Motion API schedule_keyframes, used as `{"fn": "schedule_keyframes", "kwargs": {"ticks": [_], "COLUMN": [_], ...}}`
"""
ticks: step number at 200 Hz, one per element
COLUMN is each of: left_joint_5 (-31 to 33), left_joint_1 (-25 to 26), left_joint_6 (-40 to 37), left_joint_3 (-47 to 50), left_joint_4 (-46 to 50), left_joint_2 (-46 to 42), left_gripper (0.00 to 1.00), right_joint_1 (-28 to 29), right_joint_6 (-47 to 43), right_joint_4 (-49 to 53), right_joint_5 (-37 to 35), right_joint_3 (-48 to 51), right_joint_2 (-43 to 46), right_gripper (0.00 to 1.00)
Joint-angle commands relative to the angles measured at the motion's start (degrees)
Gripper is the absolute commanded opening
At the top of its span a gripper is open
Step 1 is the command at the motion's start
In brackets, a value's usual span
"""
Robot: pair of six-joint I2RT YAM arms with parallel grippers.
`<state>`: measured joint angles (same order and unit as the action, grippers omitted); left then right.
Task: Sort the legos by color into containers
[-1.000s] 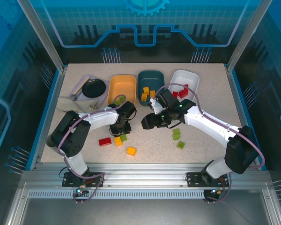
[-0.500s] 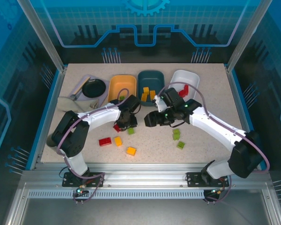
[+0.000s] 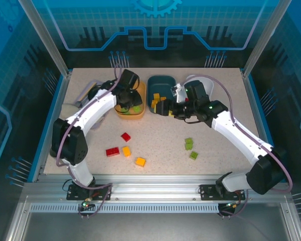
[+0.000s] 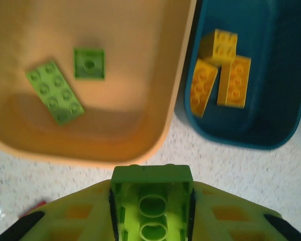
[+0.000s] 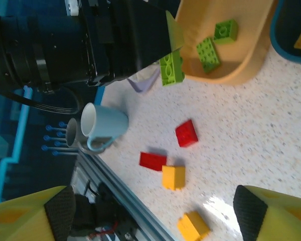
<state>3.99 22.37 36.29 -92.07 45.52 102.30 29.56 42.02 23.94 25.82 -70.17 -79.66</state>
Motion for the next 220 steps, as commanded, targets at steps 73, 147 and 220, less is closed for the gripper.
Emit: {"fn": "schedule_keyframes", "kwargs": {"ticks": [73, 147, 220], "left_joint_5": [-2.9, -2.4, -1.2], "left_joint_1": [-3.6, -3.5, -2.9], "left_joint_6": [-15.4, -15.4, -13.3], "left_joint_3": [-12.6, -14.9, -13.8], "left_joint_4": [-1.2, 0.6, 2.0], "left_joint_2": [19.8, 25.1, 16.3], "left_gripper": [0.35, 0.45, 0.66], "right_joint_1": [0.6, 0.0, 1.9], "right_joint_6": [6.1, 4.9, -7.9], "right_joint_4": [-2.8, 0.5, 12.5], "right_joint_5": [1.9, 0.6, -7.8], "right_joint_3": [-8.6, -6.0, -9.0], "right_joint_2": [-8.9, -7.9, -6.6], "right_gripper": [1.0, 1.0, 0.94]}}
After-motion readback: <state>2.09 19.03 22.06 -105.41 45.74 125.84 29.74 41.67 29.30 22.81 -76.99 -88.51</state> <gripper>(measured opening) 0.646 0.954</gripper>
